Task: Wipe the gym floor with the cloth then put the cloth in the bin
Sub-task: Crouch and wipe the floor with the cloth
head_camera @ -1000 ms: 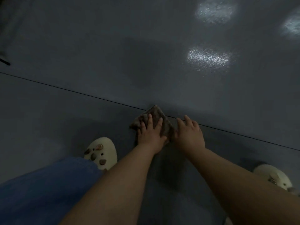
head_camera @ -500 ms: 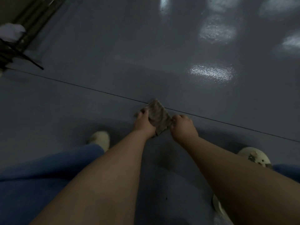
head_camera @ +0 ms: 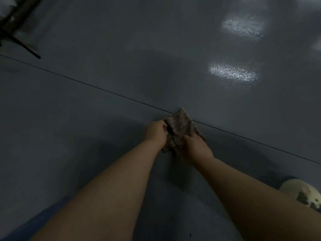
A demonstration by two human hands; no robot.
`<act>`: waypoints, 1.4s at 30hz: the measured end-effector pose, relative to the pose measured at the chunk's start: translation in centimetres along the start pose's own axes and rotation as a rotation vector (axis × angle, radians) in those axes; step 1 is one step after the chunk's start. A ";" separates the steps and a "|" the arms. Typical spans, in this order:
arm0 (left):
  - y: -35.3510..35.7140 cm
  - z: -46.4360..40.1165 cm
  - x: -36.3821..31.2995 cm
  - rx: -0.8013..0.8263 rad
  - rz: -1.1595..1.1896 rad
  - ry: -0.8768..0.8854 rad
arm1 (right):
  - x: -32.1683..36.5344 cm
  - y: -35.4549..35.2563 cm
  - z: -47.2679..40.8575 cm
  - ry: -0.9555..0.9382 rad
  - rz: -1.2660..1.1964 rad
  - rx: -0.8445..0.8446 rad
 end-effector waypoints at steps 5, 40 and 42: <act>0.8 -2.0 -0.6 0.007 0.014 0.085 | -1.3 0.3 -1.2 -0.079 0.138 -0.060; 3.3 9.8 0.0 -0.082 1.294 -0.793 | -0.8 0.4 6.4 0.126 -0.069 -0.081; 3.1 9.9 0.0 -0.083 1.255 -0.766 | -1.2 0.7 6.5 0.170 -0.147 0.008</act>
Point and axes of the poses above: each hand's wrist, its own z-axis away from the middle knuckle, its own y-axis out of the palm, x = y × z, the point moved 3 cm from there along -z, towards the middle knuckle, and after that the axes turned 5 degrees about y, right-handed, at the moved point
